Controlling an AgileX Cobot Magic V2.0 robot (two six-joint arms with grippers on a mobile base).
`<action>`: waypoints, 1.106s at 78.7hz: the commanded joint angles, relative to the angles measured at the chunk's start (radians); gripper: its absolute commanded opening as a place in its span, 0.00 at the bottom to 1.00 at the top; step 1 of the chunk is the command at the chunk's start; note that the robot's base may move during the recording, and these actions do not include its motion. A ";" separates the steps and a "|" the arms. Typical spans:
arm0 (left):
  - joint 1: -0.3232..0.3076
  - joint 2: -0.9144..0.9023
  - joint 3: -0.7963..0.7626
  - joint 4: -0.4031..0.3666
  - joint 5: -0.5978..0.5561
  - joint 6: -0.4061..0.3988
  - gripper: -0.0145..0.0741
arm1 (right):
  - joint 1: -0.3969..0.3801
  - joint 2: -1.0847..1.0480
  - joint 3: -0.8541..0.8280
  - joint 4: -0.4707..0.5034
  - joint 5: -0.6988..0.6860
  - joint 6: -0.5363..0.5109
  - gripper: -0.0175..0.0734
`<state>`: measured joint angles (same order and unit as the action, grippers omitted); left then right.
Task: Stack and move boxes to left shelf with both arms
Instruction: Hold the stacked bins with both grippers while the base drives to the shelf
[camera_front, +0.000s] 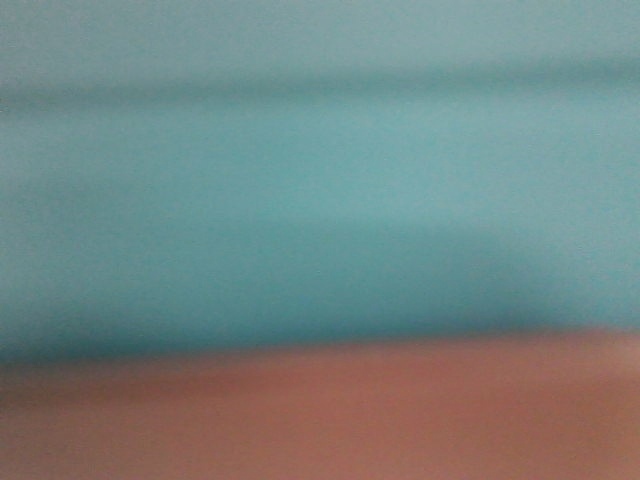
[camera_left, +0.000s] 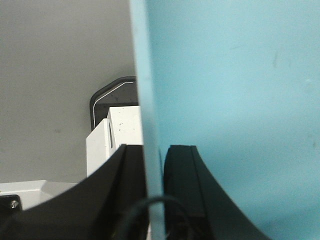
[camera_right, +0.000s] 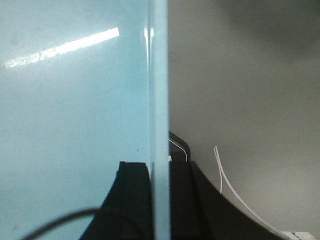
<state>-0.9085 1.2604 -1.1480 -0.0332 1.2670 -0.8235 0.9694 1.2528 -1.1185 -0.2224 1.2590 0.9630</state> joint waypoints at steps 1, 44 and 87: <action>-0.012 -0.027 -0.042 -0.124 0.037 0.007 0.16 | 0.006 -0.030 -0.039 0.036 0.017 -0.003 0.27; -0.012 -0.027 -0.042 -0.126 0.037 0.007 0.16 | 0.006 -0.030 -0.039 0.035 0.017 -0.003 0.27; -0.012 -0.027 -0.042 -0.127 0.037 0.007 0.16 | 0.006 -0.030 -0.039 0.035 0.014 -0.003 0.27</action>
<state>-0.9085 1.2622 -1.1465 -0.0421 1.2670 -0.8235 0.9694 1.2528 -1.1185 -0.2270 1.2590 0.9611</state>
